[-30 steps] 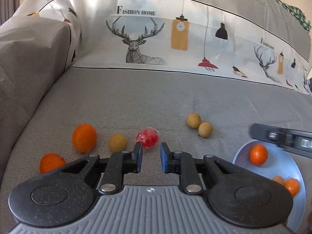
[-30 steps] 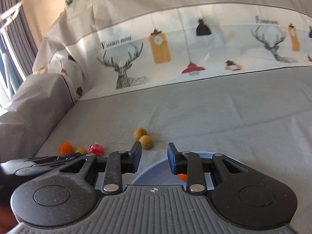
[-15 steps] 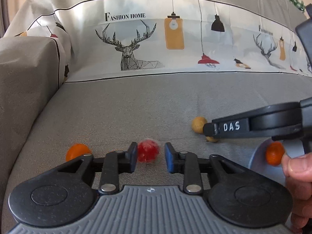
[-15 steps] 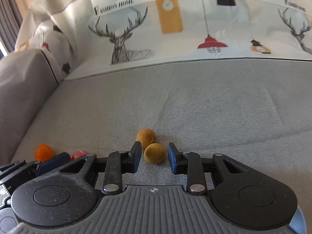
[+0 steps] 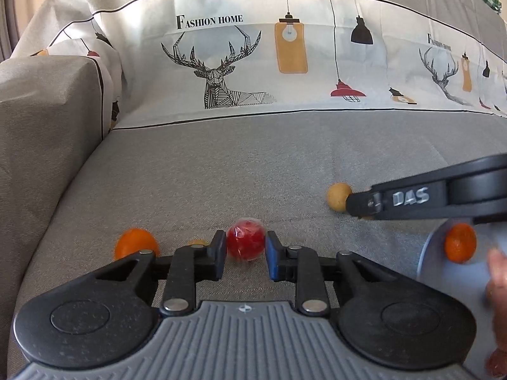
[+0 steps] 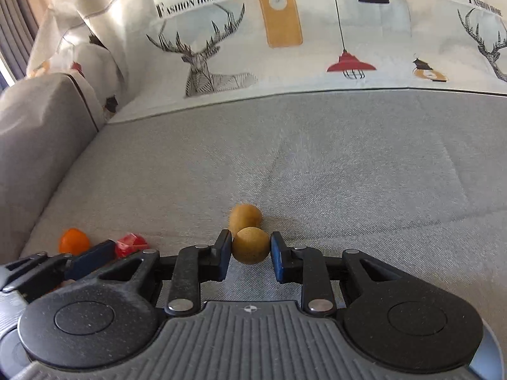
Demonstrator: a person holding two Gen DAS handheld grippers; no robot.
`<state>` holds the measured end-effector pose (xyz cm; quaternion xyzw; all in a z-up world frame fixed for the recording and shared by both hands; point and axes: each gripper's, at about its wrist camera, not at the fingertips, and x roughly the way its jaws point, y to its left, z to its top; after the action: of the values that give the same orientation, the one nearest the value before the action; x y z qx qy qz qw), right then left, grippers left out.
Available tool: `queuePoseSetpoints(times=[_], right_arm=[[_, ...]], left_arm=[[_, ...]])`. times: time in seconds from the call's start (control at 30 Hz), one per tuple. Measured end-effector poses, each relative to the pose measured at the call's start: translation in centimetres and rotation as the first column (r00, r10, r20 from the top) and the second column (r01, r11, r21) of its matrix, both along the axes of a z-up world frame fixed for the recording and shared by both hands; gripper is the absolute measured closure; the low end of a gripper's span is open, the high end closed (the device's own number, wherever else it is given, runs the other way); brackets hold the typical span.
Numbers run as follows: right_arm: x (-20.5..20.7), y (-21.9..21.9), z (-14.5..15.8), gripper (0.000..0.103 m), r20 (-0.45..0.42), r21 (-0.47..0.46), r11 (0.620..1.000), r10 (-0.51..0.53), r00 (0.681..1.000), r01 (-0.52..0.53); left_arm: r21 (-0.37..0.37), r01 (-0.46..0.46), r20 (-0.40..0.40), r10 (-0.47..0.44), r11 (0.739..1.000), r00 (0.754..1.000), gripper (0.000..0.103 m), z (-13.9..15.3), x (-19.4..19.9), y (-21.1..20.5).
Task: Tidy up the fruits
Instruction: 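Grasp a red wrapped fruit with left tool while right tool grasps a longan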
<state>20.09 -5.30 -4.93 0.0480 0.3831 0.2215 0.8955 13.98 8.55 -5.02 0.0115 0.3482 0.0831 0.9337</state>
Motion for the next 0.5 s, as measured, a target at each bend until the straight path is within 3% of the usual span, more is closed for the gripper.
queuePoseSetpoints(times=[0.37,0.5], right_arm=[[-6.8,-4.6,4.8,0.075,0.107,0.052,0.999,0.0,0.994,-0.006],[-10.5,-7.6,6.1,0.075,0.154,0.061,0.998,-0.011,0.988,0.001]], left_arm=[[-0.067,0.001,0.107,0.006,0.998,0.994,0.075,3.7,-5.1,0.0],[-0.068,0.061,0.172,-0.049,0.996,0.984,0.075,5.7,-7.8,-1.7]])
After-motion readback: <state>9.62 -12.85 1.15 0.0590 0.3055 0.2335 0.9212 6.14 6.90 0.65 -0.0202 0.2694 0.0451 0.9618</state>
